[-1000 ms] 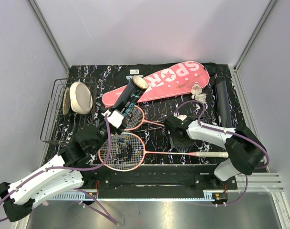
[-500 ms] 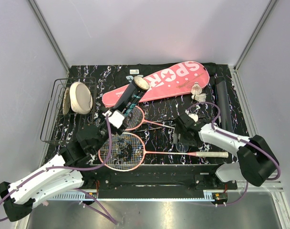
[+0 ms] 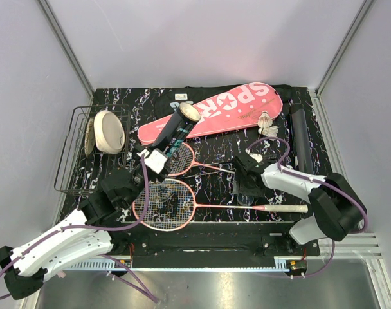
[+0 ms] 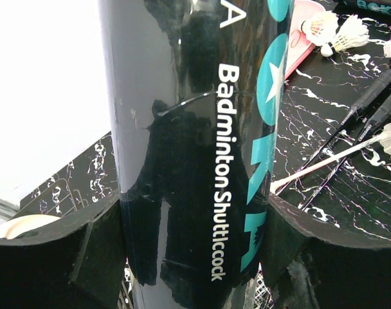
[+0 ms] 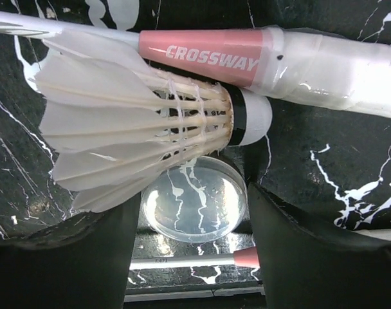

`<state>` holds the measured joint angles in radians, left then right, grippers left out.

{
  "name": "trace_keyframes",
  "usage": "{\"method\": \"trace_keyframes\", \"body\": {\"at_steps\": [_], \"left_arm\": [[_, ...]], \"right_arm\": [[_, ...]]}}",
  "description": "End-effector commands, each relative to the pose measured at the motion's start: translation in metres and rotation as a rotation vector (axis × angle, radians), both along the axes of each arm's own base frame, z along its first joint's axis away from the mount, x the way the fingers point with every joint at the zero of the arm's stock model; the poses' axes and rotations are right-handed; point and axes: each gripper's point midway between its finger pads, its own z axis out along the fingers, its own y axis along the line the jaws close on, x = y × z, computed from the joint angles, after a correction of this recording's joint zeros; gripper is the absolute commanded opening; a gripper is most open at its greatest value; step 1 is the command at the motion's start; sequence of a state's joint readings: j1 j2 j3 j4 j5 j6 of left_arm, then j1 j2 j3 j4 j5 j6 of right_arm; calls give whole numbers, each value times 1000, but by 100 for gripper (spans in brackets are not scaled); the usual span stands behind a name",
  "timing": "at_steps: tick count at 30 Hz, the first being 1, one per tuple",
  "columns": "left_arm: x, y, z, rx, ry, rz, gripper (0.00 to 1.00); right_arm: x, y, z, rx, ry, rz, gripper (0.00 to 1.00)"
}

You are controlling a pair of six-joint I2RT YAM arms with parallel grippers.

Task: Pack up the badminton gear
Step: Pick up the lid from the center of the board.

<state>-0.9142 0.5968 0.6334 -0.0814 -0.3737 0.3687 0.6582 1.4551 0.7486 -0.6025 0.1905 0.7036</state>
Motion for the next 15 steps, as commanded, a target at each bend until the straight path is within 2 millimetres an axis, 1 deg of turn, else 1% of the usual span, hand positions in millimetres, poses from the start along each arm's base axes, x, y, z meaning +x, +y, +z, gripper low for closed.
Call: {"method": "trace_keyframes", "body": {"at_steps": [1, 3, 6, 7, 8, 9, 10, 11, 12, 13, 14, 15], "left_arm": [[-2, 0, 39, -97, -74, -9, 0], [-2, 0, 39, -94, -76, -9, 0], [-2, 1, 39, -92, -75, -7, 0], [-1, 1, 39, -91, -75, -4, 0], [-1, 2, 39, -93, -76, -1, 0], [-1, 2, 38, -92, -75, 1, 0], [-2, 3, 39, -91, -79, 1, 0], [-1, 4, 40, -96, -81, 5, 0], [-2, 4, 40, -94, -81, 4, 0], [-2, 4, 41, -98, -82, 5, 0], [-2, 6, 41, -97, -83, 10, 0], [-2, 5, 41, -98, -83, 10, 0]], "right_arm": [[-2, 0, -10, -28, 1, -19, 67], [0, 2, -6, -30, -14, -17, 63], [6, 20, 12, 42, -56, 22, 61], [10, 37, 28, 131, -81, 40, 59], [12, 47, 37, 186, -95, 52, 58], [8, 68, 54, 309, -87, 94, 58], [15, 90, 71, 427, -126, 114, 58], [16, 105, 81, 510, -137, 134, 58], [7, 124, 95, 633, -110, 185, 58], [16, 144, 116, 756, -158, 208, 60], [17, 154, 126, 825, -170, 229, 60], [11, 160, 126, 883, -144, 254, 61]]}}
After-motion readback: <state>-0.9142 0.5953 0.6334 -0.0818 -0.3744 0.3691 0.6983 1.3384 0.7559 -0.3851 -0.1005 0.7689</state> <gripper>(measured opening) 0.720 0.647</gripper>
